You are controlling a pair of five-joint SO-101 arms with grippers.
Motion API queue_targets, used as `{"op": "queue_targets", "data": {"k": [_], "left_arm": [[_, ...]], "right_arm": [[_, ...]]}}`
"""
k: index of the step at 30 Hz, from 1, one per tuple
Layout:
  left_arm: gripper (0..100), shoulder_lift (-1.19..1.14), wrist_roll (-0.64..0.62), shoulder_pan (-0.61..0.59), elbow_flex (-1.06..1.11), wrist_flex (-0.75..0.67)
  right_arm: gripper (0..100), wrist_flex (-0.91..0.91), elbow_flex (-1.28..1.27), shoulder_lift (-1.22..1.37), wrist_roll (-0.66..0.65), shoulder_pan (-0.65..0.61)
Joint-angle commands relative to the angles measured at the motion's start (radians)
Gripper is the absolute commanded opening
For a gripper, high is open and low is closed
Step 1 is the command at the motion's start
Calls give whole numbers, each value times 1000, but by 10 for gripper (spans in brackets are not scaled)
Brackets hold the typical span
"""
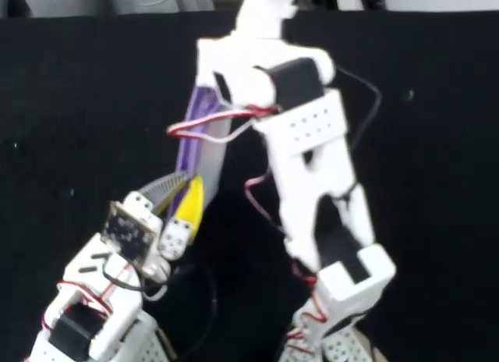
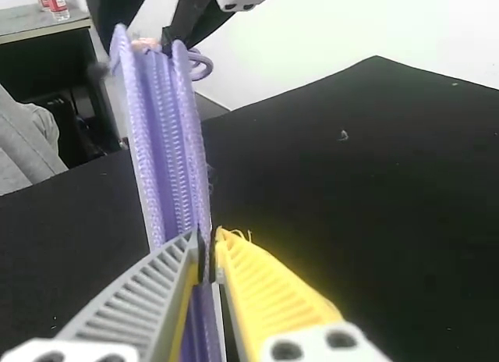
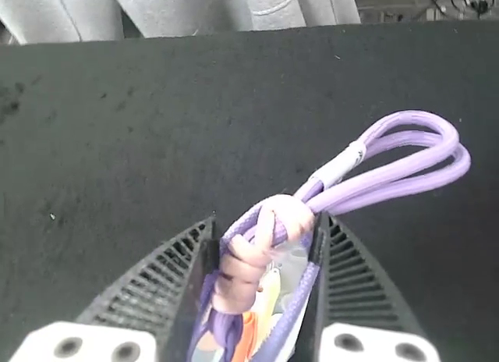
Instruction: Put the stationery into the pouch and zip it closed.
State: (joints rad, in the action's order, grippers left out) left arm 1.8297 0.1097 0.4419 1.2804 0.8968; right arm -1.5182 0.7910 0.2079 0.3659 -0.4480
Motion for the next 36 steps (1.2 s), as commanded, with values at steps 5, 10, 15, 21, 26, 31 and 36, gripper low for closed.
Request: {"op": "queue_targets", "data": {"k": [5, 10, 15, 21, 26, 31, 36], "left_arm": [[28, -5, 8, 7, 27, 2], [28, -5, 6, 7, 27, 2], [28, -5, 5, 7, 27, 2], [28, -5, 5, 7, 27, 8], [28, -5, 5, 7, 27, 9], [28, -5, 5, 7, 27, 9], [28, -5, 3, 7, 27, 9]], "right_arm": [[77, -51, -5, 67, -66, -48], [29, -94, 25, 65, -74, 14], [11, -140, 139, 65, -149, 71], [11, -227, 383, 65, -170, 135], [11, -236, 461, 73, -229, 198], [11, -218, 430, 74, -219, 299], [72, -241, 390, 74, -69, 276]]}}
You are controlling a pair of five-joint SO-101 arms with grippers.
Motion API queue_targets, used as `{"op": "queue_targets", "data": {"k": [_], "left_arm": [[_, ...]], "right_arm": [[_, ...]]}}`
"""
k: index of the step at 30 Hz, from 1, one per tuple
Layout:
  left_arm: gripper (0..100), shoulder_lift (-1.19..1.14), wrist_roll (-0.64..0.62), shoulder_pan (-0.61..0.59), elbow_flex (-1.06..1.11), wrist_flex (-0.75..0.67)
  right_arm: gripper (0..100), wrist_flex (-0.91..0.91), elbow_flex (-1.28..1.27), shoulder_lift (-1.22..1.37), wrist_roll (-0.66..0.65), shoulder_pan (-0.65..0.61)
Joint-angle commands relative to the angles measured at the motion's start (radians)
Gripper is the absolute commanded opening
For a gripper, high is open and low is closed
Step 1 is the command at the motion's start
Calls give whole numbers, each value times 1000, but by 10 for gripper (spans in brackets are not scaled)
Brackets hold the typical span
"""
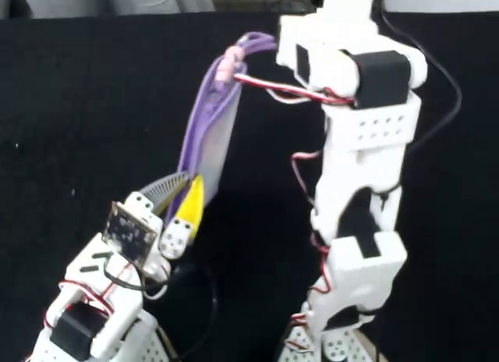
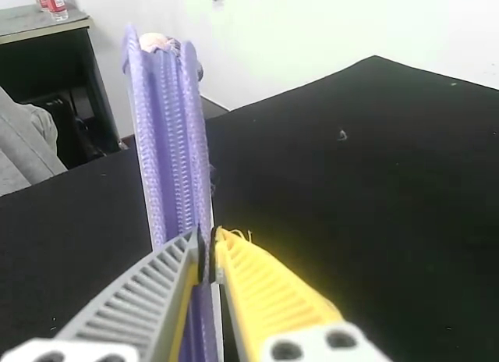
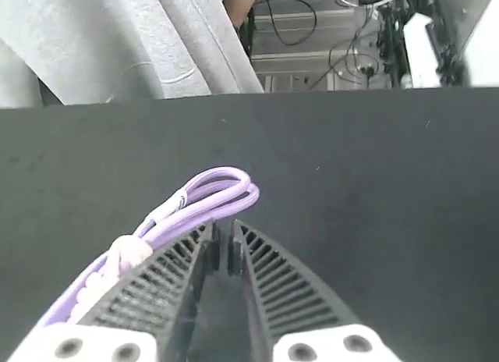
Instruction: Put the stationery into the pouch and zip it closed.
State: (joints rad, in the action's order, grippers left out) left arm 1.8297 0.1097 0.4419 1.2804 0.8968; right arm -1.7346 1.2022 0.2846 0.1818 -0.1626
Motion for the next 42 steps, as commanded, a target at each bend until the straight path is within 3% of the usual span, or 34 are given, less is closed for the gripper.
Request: {"op": "queue_targets", "data": {"k": [1, 3, 5, 13, 22, 30, 35, 42], "left_arm": [[28, -5, 3, 7, 27, 9], [28, -5, 3, 7, 27, 9], [28, -5, 3, 7, 28, 9], [28, -5, 3, 7, 28, 11], [28, -5, 3, 7, 28, 11], [28, -5, 5, 7, 51, 2], [28, -5, 5, 7, 50, 2], [28, -5, 3, 7, 50, 2]], "right_arm": [[121, -25, -33, -2, 160, -21], [219, -23, -50, -2, 227, -60], [283, -9, -56, -2, 215, -120], [296, 0, -56, 12, 183, -316], [295, 2, -47, 197, 183, -313], [102, -20, 5, 105, 173, -298], [150, -20, 4, 68, 103, -296], [178, 2, 5, 68, 103, -216]]}}
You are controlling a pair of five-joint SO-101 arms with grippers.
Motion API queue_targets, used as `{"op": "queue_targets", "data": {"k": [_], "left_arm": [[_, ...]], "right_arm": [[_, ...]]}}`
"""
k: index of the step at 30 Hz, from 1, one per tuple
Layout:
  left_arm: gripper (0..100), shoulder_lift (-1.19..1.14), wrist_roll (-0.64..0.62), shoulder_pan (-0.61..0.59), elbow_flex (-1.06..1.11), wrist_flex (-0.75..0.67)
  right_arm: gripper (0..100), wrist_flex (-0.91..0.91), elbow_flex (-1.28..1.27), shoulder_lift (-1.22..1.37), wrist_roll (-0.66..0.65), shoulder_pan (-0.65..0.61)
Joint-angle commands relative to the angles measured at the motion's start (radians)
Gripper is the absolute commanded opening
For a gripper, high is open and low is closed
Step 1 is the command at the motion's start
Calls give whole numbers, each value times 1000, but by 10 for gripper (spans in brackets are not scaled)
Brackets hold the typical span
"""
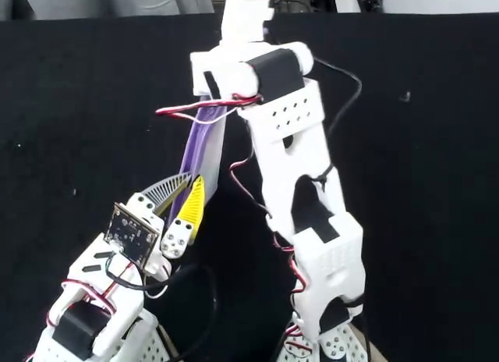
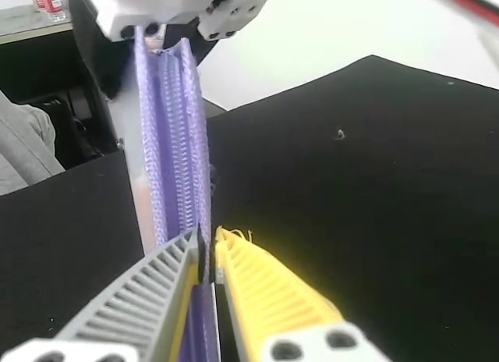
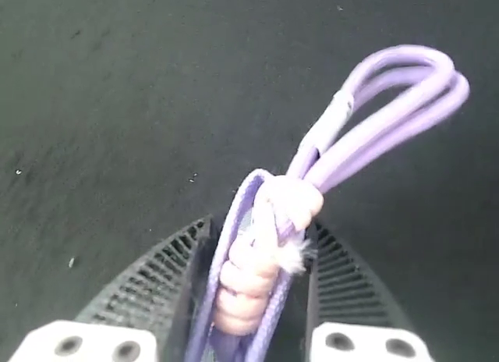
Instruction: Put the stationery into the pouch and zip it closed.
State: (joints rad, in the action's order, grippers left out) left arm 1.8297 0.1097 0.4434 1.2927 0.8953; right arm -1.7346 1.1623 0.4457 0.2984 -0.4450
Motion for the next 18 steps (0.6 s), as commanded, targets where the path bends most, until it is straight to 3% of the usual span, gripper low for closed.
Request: {"op": "queue_targets", "data": {"k": [1, 6, 15, 18], "left_arm": [[28, -5, 3, 5, 38, 3], [28, -3, 3, 7, 36, 3], [28, -3, 3, 7, 36, 3], [28, -3, 3, 7, 36, 3]], "right_arm": [[204, 3, 45, -93, -14, 74], [301, 17, 51, -101, -18, 77], [295, 11, 53, -102, -12, 80], [221, -11, 53, -104, -12, 75]]}}
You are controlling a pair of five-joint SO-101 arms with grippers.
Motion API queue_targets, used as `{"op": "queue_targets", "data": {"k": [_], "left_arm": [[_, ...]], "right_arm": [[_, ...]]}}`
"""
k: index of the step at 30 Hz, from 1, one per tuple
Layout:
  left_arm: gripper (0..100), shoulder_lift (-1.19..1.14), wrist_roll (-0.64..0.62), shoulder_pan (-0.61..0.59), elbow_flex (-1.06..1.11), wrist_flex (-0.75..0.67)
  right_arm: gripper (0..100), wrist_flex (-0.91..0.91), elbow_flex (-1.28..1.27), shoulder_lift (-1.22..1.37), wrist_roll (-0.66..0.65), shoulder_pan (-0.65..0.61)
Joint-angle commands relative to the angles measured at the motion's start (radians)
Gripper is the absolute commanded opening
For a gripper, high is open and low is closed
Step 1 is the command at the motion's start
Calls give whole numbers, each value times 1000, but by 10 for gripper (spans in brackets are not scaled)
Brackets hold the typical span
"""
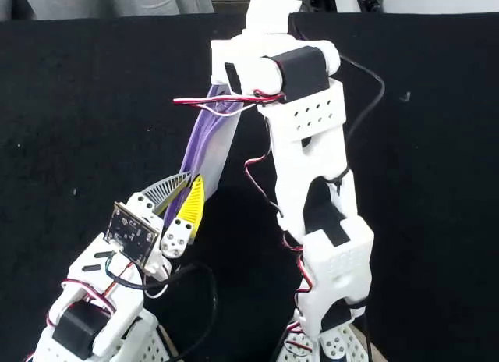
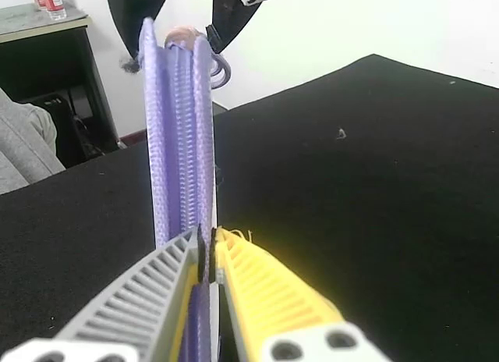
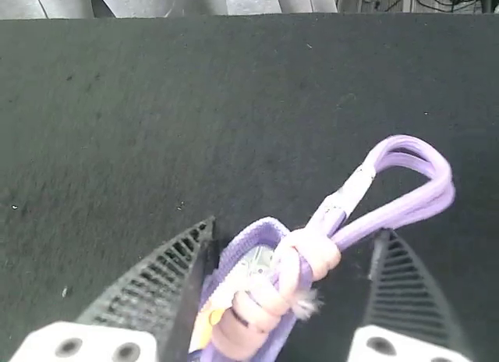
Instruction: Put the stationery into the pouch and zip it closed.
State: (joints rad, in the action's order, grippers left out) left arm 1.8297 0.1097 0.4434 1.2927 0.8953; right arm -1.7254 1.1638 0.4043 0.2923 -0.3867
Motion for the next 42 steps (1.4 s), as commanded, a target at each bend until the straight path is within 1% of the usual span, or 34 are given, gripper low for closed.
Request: {"op": "queue_targets", "data": {"k": [1, 4, 10, 16, 18, 21, 26, 30, 42], "left_arm": [[28, -3, 3, 7, 36, 3], [28, -3, 3, 7, 36, 3], [28, -3, 3, 7, 36, 3], [28, -3, 3, 7, 38, 3], [28, -3, 3, 7, 38, 3], [28, -3, 3, 7, 38, 3], [28, -3, 3, 7, 36, 6], [28, -3, 3, 7, 35, 9], [28, -3, 3, 7, 38, 11]], "right_arm": [[186, -20, 51, -62, -6, 17], [106, -21, 56, -81, -9, 17], [11, -34, 53, -136, -12, 21], [11, -35, 56, -159, -18, 25], [11, -34, 61, -159, -64, 38], [11, 0, 54, -150, -100, 92], [11, 41, 61, -122, -100, 203], [11, 100, 54, -81, -100, 264], [11, 239, 61, 77, -100, 396]]}}
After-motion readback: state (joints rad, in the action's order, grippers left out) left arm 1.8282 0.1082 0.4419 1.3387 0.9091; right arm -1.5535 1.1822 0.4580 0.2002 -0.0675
